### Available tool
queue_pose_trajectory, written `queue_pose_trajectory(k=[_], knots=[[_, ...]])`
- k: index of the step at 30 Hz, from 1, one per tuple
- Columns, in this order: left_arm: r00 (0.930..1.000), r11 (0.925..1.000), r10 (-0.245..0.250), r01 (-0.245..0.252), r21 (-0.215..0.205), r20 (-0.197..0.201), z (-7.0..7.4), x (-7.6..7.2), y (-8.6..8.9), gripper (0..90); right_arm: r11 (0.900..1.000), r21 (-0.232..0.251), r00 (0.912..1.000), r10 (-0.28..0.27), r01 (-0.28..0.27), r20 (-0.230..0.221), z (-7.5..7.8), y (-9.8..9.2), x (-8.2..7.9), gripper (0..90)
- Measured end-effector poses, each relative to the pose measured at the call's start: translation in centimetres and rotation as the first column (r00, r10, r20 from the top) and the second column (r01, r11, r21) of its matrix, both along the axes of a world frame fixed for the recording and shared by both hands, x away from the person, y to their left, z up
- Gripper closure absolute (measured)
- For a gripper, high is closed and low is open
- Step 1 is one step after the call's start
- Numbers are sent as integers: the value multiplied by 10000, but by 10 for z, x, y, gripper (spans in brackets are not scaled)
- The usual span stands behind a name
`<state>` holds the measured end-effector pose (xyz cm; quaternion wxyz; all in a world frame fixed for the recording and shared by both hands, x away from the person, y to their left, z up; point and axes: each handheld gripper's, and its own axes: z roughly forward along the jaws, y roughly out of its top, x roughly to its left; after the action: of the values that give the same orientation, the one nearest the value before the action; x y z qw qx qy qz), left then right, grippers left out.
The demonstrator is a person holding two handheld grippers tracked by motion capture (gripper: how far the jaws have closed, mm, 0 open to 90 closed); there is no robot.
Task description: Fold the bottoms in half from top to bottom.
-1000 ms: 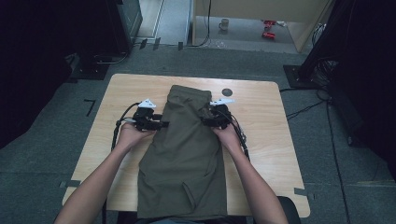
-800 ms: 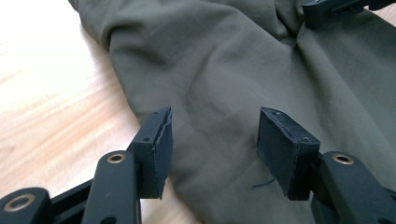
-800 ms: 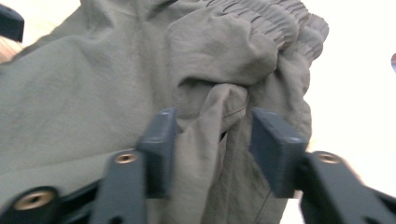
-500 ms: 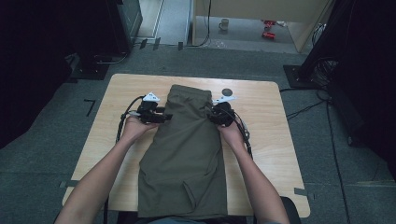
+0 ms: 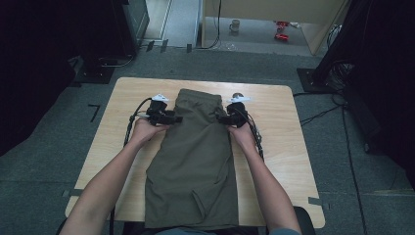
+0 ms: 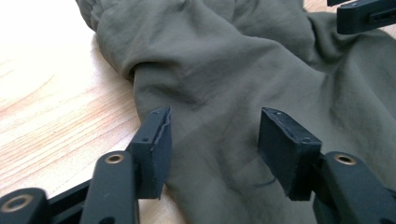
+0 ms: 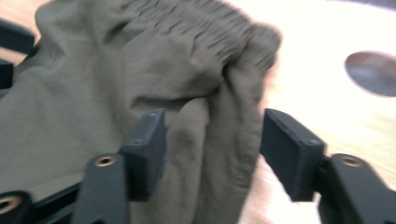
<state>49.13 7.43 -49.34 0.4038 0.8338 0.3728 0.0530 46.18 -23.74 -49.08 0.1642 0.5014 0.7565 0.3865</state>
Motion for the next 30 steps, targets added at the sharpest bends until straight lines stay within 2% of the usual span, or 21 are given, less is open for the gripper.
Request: queue_pose_trajectory(k=[2,4,5,7,9,11,15,18,21,23,28,30], knots=[[9998,9998,114,-116,148,163,1,4,-2,447,9999,61,9999,98,-97,-134,3,3,5,401],[9999,9996,122,-123,247,57,1,8,-4,446,9998,-47,9997,183,-182,186,7,7,9,370],[9999,9997,103,-104,243,18,1,9,-5,442,9997,-77,9996,231,-230,150,7,9,11,338],[10000,9987,3,-4,506,13,0,13,-8,438,9997,-9,9997,238,-238,-56,7,12,17,281],[9996,9991,156,-165,403,247,-1,14,-10,433,9998,116,9998,135,-137,128,4,14,21,260],[9992,9991,267,-276,330,290,-3,15,-11,432,9998,190,9999,74,-76,115,-2,16,24,254],[9989,9987,470,-471,209,63,-9,18,-11,429,10000,-94,9997,-26,24,-232,-15,17,29,252],[9986,9986,531,-531,17,-76,-11,19,-10,435,9977,-671,9993,112,-136,-355,-24,18,30,266],[9989,9987,456,-457,229,68,-13,18,-11,440,9966,-819,9998,20,-38,-210,-25,18,31,296],[9989,9988,465,-465,161,11,-14,18,-11,441,9943,-1066,10000,15,-25,-95,-26,20,31,327],[9986,9985,523,-523,164,13,-15,18,-11,461,9950,-995,10000,65,-62,29,-25,24,30,452],[9991,9987,418,-419,277,59,-15,16,-11,467,9953,-972,10000,-9,11,28,-25,26,29,469]])
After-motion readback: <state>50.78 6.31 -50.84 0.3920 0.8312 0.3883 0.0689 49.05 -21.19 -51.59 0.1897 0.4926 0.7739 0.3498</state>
